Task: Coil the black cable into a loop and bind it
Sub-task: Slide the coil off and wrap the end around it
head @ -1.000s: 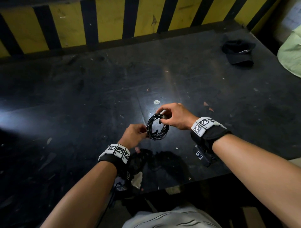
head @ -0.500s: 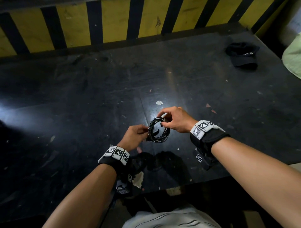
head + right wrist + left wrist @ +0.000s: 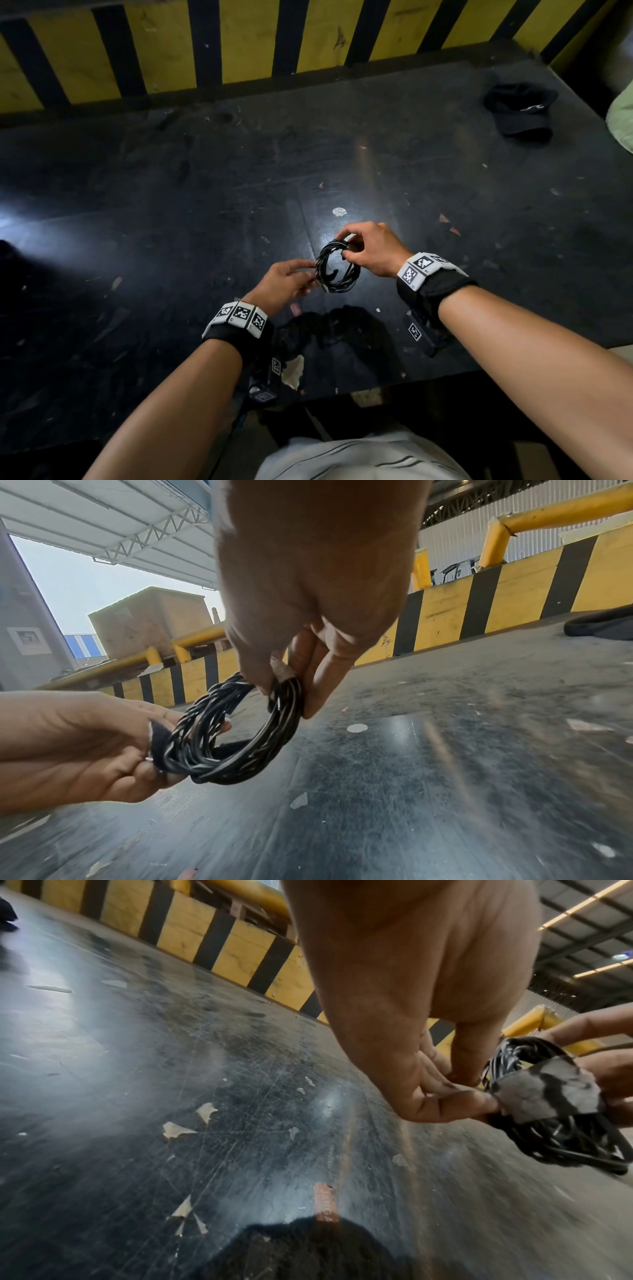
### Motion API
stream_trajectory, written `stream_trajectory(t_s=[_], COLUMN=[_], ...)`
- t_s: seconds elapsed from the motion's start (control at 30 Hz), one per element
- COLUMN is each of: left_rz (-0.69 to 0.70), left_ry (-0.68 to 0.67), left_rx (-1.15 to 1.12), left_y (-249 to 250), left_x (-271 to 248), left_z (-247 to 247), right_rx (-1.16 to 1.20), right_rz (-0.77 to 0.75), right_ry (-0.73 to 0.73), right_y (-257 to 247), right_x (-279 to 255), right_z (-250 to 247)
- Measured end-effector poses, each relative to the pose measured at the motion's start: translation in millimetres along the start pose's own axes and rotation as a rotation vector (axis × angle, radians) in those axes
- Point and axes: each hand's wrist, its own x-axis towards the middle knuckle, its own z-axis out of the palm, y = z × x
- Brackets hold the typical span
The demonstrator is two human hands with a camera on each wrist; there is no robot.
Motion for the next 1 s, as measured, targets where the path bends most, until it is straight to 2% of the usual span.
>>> stream_trajectory(t_s=[0.1,0.2,0.37,0.7,0.83,1.0], left_rz=[-0.058,-0.084,-0.113,-0.111,-0.100,-0.040], left_ry=[-0.098,-0.116,-0.055,0.061,0.133,0.226], left_rx=[-0.053,-0.099,-0.185,-0.090,-0.014,0.191], left_y=[4,1,-4,-4,0,7], left_x=[-5,-6,-5,1,5,10], left_z=[-4,-4,1,16,20,28], right_rx=[0.017,0.038,0.060,0.214,0.297,0.361], right_rz=[0.034,0.062,0.107,0.196,0.244,0.295], right_ry=[0.027,0.051,0.075,0.073,0.081,0.091], right_y=[3,5,10,21,25,30], right_x=[0,-1,-3,-11,-12,-15], right_z=[4,7,13,31,37,43])
